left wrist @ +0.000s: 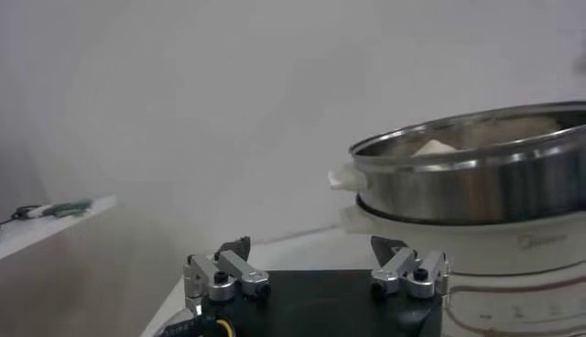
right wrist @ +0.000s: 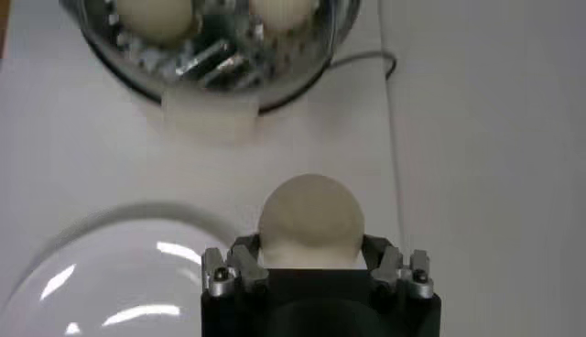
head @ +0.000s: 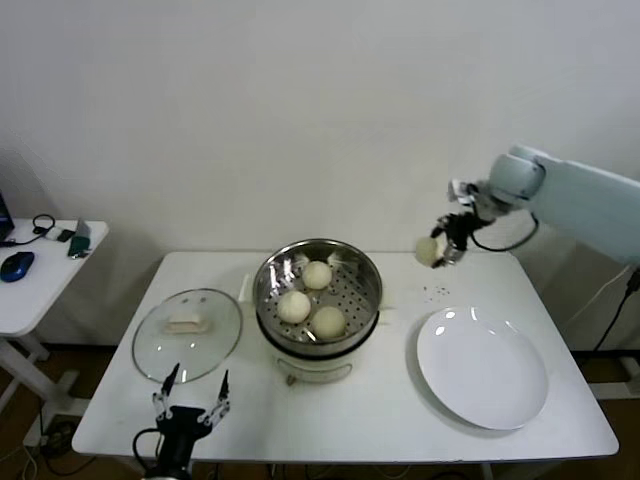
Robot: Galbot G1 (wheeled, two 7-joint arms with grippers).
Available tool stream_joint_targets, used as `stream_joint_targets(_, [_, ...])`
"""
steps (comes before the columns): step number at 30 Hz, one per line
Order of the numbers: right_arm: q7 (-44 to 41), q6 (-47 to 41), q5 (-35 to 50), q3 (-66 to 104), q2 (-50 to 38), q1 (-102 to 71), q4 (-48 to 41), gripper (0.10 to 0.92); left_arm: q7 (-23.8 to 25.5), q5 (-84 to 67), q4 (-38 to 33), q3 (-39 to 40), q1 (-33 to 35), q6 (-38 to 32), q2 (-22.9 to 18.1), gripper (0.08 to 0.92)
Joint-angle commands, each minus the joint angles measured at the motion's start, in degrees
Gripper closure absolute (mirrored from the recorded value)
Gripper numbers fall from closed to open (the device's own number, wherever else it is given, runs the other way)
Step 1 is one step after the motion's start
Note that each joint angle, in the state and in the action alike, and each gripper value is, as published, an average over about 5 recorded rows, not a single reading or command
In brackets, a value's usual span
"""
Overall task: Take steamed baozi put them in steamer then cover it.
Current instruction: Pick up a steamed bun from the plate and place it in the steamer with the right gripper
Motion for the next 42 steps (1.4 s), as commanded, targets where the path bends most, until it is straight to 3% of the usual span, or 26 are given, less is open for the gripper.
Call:
stream_joint_targets(1, [2.74,-3.45,17.61,-11.35,17.48,12.74,1.63,0.312,0.12,-0.09,-1.03,0.67,1.07,-0.13,0.47,0.177])
stream_joint_targets(15, [6.71,-5.45,16.7,-14.84,25.79,5.23,2.1,0.313,0.26,-2.15,-1.03,-0.72,1.69,-0.34,1.3,0.177])
stream_joint_targets(35, [5.34,-4.59,9.92,-17.26,26.64,-0.31,-1.95,0.309,0.17,-2.86,0.14,-1.12,0.52,-0.08,1.64,0.177])
stream_joint_targets(42, [4.01,-4.78,10.09,-16.54,26.56,0.01,-2.13,0.229,0.15,-2.76,0.13,-1.01,0.29,0.03,1.64,0.177])
